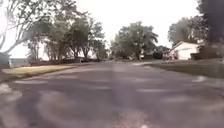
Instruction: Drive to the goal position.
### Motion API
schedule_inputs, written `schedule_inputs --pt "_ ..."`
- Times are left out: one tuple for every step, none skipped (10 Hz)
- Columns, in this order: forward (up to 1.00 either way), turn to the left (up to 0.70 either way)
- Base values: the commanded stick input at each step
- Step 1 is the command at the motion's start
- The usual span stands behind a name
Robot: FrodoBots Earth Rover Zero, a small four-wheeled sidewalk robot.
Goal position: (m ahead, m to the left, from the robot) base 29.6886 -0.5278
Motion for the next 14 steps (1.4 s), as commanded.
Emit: schedule_inputs --pt "1.00 0.00" --pt "1.00 0.00" --pt "1.00 0.00" --pt "1.00 0.00" --pt "1.00 0.00" --pt "1.00 0.00" --pt "1.00 0.00" --pt "1.00 0.00" --pt "1.00 0.00" --pt "1.00 0.00" --pt "1.00 0.00" --pt "1.00 0.00" --pt "1.00 0.00" --pt "1.00 0.00"
